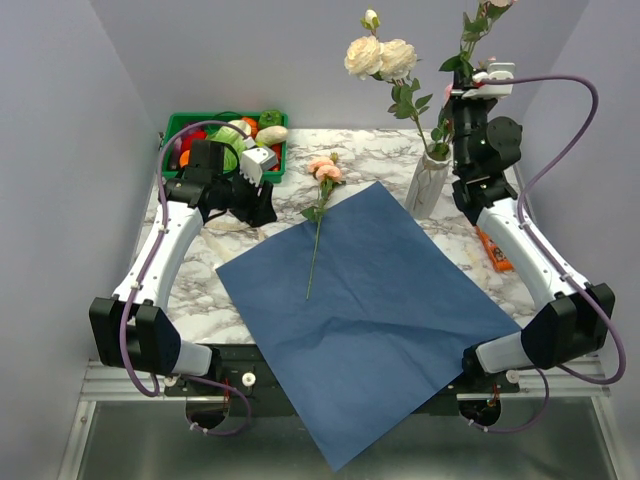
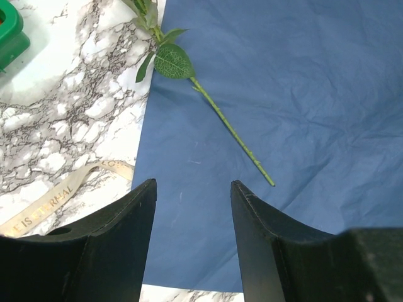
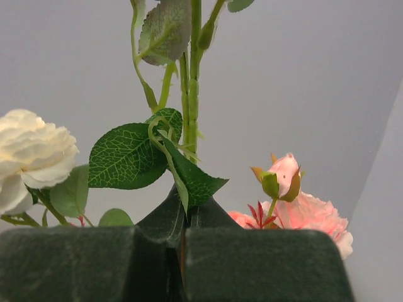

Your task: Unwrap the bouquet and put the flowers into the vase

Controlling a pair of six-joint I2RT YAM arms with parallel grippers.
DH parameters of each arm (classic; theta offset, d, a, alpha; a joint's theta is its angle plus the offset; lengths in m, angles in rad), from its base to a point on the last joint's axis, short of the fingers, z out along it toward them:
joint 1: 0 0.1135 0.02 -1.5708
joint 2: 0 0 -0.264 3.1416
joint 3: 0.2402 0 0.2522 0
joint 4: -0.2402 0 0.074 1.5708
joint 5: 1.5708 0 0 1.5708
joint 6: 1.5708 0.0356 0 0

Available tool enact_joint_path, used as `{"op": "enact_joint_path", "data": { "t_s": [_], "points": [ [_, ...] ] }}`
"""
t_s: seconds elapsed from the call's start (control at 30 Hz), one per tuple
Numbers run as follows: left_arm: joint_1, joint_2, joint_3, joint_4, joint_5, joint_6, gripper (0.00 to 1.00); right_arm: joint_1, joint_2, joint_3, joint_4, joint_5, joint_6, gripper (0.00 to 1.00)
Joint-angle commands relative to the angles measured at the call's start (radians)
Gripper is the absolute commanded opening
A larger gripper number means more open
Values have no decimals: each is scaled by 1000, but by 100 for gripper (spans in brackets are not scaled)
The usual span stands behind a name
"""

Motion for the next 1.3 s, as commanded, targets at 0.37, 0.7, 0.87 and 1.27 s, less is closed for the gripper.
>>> {"op": "enact_joint_path", "data": {
  "t_s": [0.37,0.7,0.87,1.27],
  "points": [
    [8,6,32,-39,36,26,60,-5,24,-165,216,56,-63,1],
    [8,11,88,-79,38,34,61,11,-19,-322,207,82,17,14],
    [8,3,95,-90,43,37,61,14,-62,-328,92,24,66,58],
    [8,-22,65,-82,41,32,61,186,-262,-423,-47,127,68,67]
  ]
}}
